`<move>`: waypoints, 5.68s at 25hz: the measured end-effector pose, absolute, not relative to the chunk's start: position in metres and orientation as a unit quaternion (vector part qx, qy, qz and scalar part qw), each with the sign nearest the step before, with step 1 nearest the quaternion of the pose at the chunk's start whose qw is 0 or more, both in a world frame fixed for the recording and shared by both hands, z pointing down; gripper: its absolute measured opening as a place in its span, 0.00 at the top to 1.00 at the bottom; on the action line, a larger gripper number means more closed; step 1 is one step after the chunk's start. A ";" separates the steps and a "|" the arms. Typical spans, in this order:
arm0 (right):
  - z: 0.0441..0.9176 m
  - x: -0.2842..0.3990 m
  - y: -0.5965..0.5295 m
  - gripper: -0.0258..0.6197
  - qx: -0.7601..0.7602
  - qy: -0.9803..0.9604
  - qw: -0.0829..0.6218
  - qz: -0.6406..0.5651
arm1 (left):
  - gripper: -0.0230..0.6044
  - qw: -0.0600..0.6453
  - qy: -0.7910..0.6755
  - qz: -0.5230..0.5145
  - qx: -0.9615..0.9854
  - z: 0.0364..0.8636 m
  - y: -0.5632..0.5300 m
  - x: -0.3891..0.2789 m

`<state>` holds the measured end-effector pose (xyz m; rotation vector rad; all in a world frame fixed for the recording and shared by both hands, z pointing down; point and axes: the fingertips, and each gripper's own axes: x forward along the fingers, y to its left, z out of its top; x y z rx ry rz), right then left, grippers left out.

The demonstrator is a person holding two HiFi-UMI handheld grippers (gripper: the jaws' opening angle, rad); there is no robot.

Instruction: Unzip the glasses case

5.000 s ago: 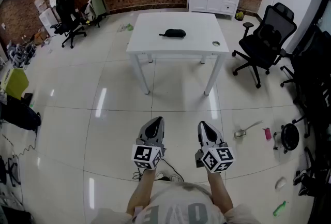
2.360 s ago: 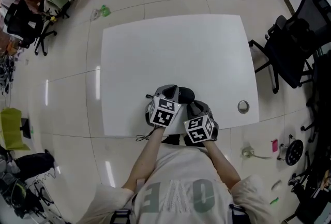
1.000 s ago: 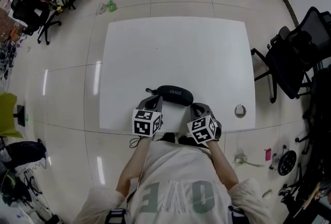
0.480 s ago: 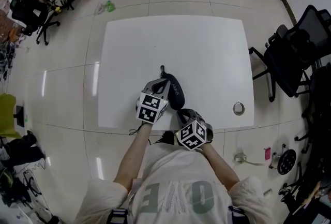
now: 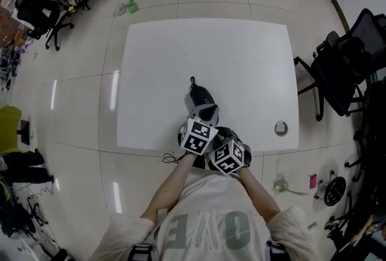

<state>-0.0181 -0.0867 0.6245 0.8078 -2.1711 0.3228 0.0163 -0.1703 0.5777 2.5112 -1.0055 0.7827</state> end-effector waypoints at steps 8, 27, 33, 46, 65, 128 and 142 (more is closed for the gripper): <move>0.628 0.012 -0.094 0.96 0.350 -0.838 0.390 0.152 | 0.98 0.179 -0.362 0.252 0.879 0.576 -0.172 0.007; 0.631 0.022 -0.144 0.96 0.331 -0.834 0.435 0.074 | 0.98 0.232 -0.349 0.232 0.878 0.578 -0.163 -0.003; 0.628 0.018 -0.143 0.96 0.325 -0.834 0.444 0.050 | 0.98 0.233 -0.377 0.205 0.873 0.556 -0.149 -0.023; 0.624 -0.001 -0.121 0.96 0.331 -0.852 0.394 0.090 | 0.98 0.266 -0.325 0.259 0.870 0.588 -0.102 0.004; 0.631 -0.003 -0.107 0.96 0.324 -0.849 0.401 0.112 | 0.98 0.199 -0.433 0.197 0.857 0.561 -0.138 -0.038; 0.623 0.007 -0.109 0.96 0.329 -0.845 0.402 0.127 | 0.98 0.190 -0.382 0.251 0.869 0.580 -0.182 -0.003; 0.621 0.035 -0.177 0.96 0.310 -0.844 0.431 0.074 | 0.98 0.203 -0.373 0.242 0.873 0.581 -0.181 -0.003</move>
